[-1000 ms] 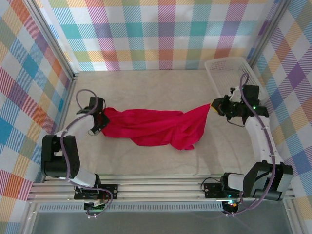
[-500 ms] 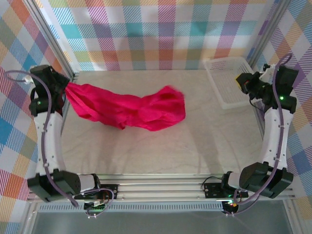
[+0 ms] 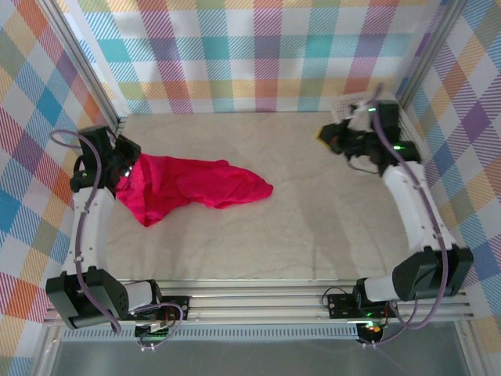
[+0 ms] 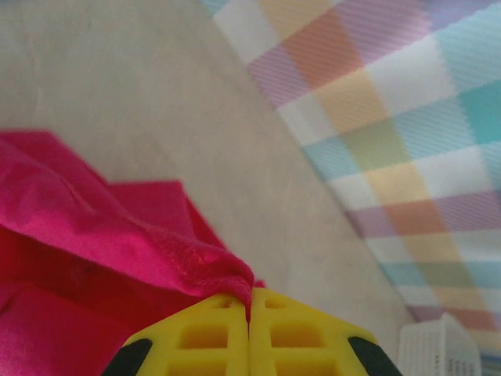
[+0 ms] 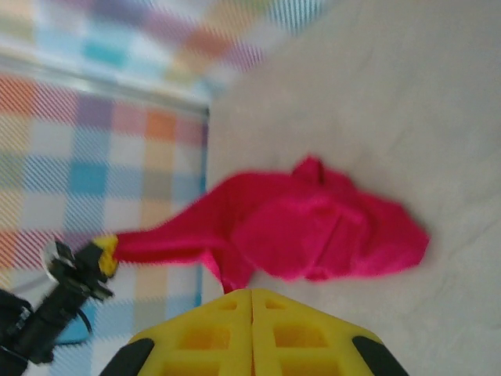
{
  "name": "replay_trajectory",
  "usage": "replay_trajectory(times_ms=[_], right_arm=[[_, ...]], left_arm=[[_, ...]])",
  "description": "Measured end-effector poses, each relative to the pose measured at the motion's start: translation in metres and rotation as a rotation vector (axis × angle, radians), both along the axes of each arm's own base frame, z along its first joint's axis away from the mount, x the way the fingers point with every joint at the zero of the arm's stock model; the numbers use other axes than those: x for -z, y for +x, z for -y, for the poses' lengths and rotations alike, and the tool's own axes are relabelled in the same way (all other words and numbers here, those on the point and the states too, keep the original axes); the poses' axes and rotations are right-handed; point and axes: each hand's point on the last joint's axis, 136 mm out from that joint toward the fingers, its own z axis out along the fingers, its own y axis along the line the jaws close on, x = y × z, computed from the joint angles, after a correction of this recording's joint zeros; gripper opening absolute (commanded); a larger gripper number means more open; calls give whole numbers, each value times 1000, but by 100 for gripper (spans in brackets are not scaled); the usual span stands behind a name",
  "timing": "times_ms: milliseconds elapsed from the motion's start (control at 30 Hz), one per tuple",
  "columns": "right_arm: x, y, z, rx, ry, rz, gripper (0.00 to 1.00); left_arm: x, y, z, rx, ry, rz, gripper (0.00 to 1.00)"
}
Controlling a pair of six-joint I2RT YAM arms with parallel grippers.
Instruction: Fold the inside-out t-shirt
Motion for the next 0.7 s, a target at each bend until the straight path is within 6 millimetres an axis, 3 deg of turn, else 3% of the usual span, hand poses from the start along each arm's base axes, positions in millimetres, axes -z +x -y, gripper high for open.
replay_trajectory(times_ms=[133,233,333,433,567,700], right_arm=[[81,-9,-71,-136,-122,-115,43],[128,-17,-116,-216,-228,-136,59],[159,-27,-163,-305,-328,-116,65],[176,-31,-216,-392,-396,-40,67],[186,-32,-281,-485,-462,87,69],[191,-35,-329,-559,-506,191,70]], left_arm=[[35,-15,2,-4,-10,-75,0],[50,-20,3,-2,-15,-113,0],[60,-24,3,-5,-16,-141,0],[68,-27,3,-5,-16,-158,0],[75,-30,4,0,-14,-176,0],[76,-31,5,8,-8,-180,0]])
